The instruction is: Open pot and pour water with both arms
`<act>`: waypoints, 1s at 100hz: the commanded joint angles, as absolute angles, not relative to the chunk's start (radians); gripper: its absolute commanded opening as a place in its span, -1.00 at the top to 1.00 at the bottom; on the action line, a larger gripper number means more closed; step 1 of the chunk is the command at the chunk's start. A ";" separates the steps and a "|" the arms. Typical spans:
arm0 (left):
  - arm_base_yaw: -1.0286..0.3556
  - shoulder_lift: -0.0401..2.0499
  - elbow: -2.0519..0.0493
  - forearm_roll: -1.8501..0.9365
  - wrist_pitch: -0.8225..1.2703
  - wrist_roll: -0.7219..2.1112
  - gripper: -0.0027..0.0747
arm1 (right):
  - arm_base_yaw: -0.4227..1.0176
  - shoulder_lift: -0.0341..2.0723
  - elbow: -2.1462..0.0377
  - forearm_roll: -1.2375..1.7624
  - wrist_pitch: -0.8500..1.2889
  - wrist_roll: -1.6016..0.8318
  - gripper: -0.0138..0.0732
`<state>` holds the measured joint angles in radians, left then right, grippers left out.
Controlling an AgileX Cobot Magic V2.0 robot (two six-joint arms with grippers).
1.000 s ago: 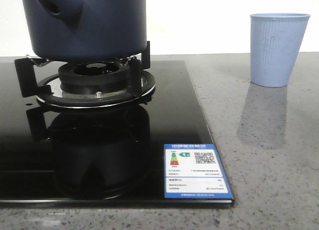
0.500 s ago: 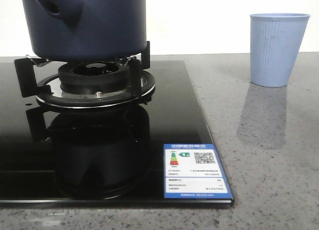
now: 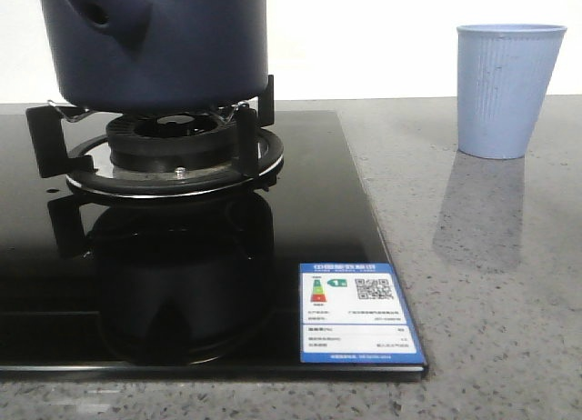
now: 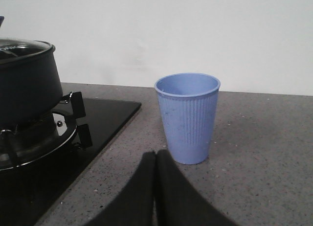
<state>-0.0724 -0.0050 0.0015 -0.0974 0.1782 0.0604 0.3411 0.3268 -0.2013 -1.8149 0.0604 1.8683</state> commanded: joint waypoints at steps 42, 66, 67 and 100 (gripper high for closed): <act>-0.070 -0.031 0.035 -0.109 0.111 0.050 0.98 | 0.339 0.331 -0.230 -1.860 0.094 1.859 0.85; -0.070 -0.031 0.035 -0.109 0.111 0.050 0.98 | 0.339 0.331 -0.230 -1.860 0.158 1.859 0.85; -0.070 -0.031 0.035 -0.109 0.111 0.050 0.98 | 0.339 0.331 -0.230 -1.860 0.158 1.856 0.85; -0.070 -0.031 0.035 -0.109 0.111 0.050 0.98 | 0.339 0.331 -0.246 -0.530 0.211 0.470 0.85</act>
<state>-0.0704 -0.0050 0.0015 -0.0998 0.1843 0.0596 0.3411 0.3268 -0.2069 -0.8272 0.2228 0.7965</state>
